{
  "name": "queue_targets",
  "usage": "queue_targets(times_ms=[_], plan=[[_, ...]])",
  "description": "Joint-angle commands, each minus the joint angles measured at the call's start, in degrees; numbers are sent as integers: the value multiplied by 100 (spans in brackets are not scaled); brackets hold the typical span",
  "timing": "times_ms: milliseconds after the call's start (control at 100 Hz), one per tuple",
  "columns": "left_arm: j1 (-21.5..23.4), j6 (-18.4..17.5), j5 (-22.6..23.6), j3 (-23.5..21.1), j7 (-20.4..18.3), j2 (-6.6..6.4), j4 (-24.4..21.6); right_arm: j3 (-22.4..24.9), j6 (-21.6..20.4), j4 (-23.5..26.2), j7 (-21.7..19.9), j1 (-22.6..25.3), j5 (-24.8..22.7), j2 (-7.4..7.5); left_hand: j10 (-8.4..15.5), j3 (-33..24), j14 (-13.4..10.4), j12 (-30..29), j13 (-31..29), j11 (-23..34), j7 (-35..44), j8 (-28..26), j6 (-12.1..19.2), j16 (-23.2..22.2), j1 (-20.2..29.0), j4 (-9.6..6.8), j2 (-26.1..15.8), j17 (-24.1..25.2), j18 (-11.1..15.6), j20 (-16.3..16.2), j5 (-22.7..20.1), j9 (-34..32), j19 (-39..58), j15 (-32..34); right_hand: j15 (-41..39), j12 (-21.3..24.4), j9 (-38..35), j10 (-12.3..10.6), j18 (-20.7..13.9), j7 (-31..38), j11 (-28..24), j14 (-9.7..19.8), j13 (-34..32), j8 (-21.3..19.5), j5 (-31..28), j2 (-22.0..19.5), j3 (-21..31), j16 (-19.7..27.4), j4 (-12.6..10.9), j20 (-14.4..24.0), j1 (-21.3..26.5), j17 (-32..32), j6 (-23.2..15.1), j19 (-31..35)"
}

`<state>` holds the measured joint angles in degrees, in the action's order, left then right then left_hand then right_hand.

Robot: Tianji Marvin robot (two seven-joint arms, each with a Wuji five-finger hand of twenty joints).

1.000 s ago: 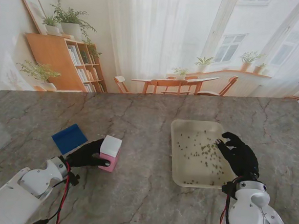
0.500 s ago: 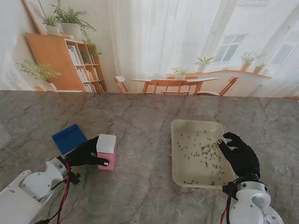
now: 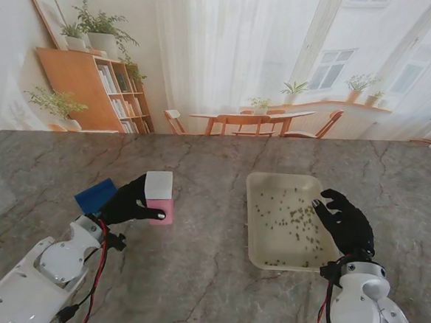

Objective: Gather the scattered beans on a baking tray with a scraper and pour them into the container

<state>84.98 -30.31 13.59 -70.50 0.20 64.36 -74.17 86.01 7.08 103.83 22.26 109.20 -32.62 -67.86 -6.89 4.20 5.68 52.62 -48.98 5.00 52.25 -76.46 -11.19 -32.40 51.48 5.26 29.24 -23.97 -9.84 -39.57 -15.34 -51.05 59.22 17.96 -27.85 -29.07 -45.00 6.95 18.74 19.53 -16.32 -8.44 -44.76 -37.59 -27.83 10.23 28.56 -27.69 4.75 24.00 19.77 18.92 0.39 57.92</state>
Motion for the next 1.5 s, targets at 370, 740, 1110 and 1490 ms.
queue_targets(times_ms=[370,740,1110,1490], plan=[[-607,252,271,707,843,320,-402,-368,-571,211,359,-58,-85,-69,1016,-508,-100,1082,-48,1059,-12,575,746,-431,1943,-236,-1249,296,-145,-316,-725,-710,-10,405,-49,-107,-22,-75,59,-39,68,70,-18,-18,-81,-118,-143,-63,-143,146,87,2,-94,75],[-905,357,734,1181,1568,495,-257,-896,-990,501,51,-758,-443,46,837,-396,-48,1106,-91,1027,-502,1656,967,-513,2014,-258,-1265,221,-228,-347,-1511,-831,-69,458,-14,-96,195,-110,-2,-91,92,148,135,-19,64,8,-26,-16,-144,133,10,-8,-1,107],[-817,239,976,1165,2028,569,-143,-1397,-1236,716,-643,-1545,-936,220,919,-387,-98,998,-460,963,-1139,2960,770,-465,1940,-242,-1139,-210,-303,-220,-2113,-1148,63,498,30,-73,455,-80,-76,-404,83,186,270,127,281,45,47,66,-81,42,-476,-48,598,45],[-713,-63,373,1094,1937,651,-106,-1315,-1944,649,-2552,-2228,-781,553,1231,-349,-207,967,-55,989,-68,2610,1565,-385,2129,-178,-1249,187,-65,-19,-1723,-756,-308,225,1297,261,1916,741,13,-1196,823,-432,1351,322,1259,98,-72,620,64,-280,-1588,-655,1461,-760]])
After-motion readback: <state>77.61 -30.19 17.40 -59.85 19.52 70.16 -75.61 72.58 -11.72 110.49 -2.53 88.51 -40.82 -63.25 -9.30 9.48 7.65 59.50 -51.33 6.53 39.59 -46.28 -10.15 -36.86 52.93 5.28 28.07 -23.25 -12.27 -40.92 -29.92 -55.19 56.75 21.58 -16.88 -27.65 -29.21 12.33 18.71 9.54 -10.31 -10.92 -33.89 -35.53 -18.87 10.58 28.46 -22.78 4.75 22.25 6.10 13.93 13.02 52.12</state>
